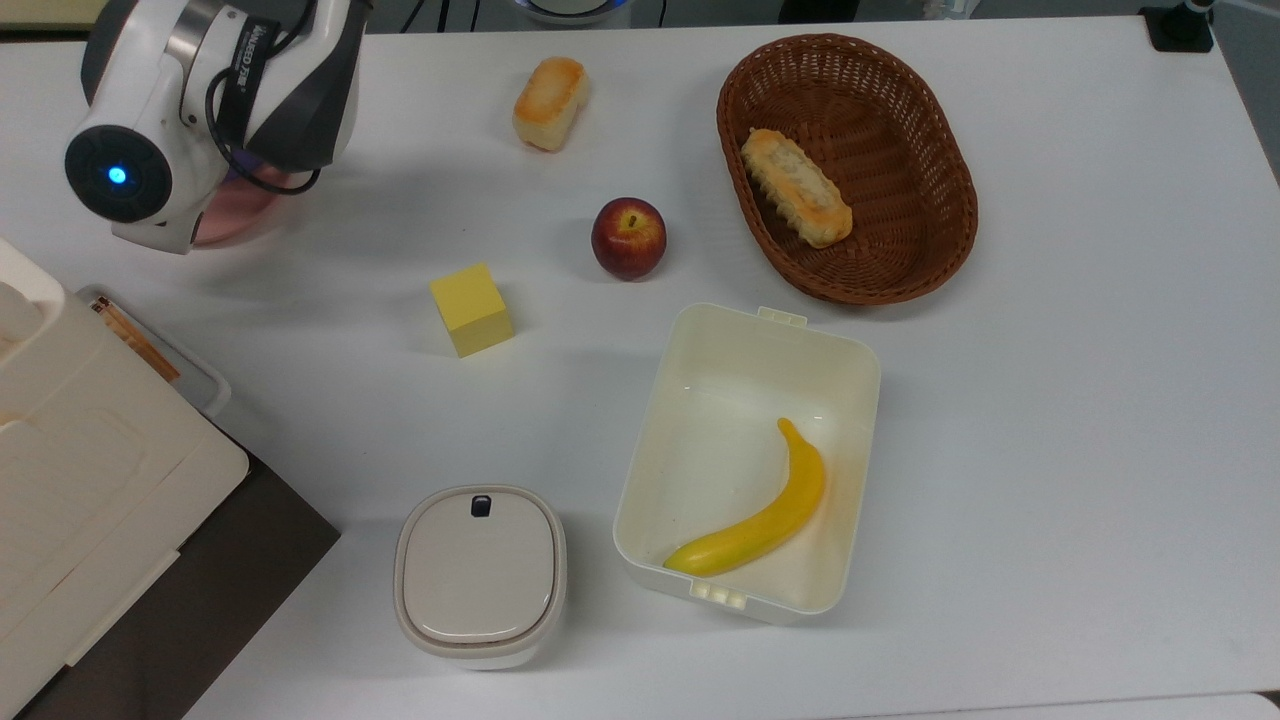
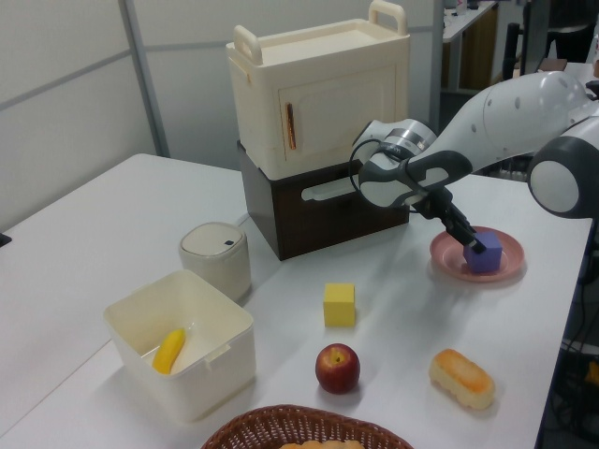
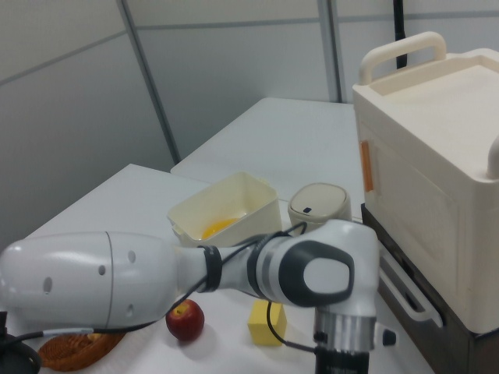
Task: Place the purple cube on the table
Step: 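Lift the purple cube off the plate and lower it beside the yellow cube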
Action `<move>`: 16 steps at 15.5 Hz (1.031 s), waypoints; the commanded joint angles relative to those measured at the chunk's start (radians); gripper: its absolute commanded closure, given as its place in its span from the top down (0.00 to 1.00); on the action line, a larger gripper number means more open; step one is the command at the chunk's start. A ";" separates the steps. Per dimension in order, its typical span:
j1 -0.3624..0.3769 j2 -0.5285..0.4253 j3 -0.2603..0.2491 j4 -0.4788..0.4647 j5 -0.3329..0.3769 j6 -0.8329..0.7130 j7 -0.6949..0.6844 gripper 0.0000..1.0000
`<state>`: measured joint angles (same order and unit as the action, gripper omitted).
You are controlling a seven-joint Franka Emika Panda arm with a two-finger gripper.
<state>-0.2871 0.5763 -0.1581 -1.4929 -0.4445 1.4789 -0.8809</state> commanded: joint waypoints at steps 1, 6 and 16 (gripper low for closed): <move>0.025 -0.087 -0.003 -0.015 -0.010 0.003 -0.009 0.55; 0.100 -0.124 0.002 0.022 0.065 -0.026 0.009 0.55; 0.335 -0.124 0.003 0.040 0.205 -0.020 0.273 1.00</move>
<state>0.0016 0.4689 -0.1464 -1.4470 -0.2680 1.4747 -0.6436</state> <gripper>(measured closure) 0.154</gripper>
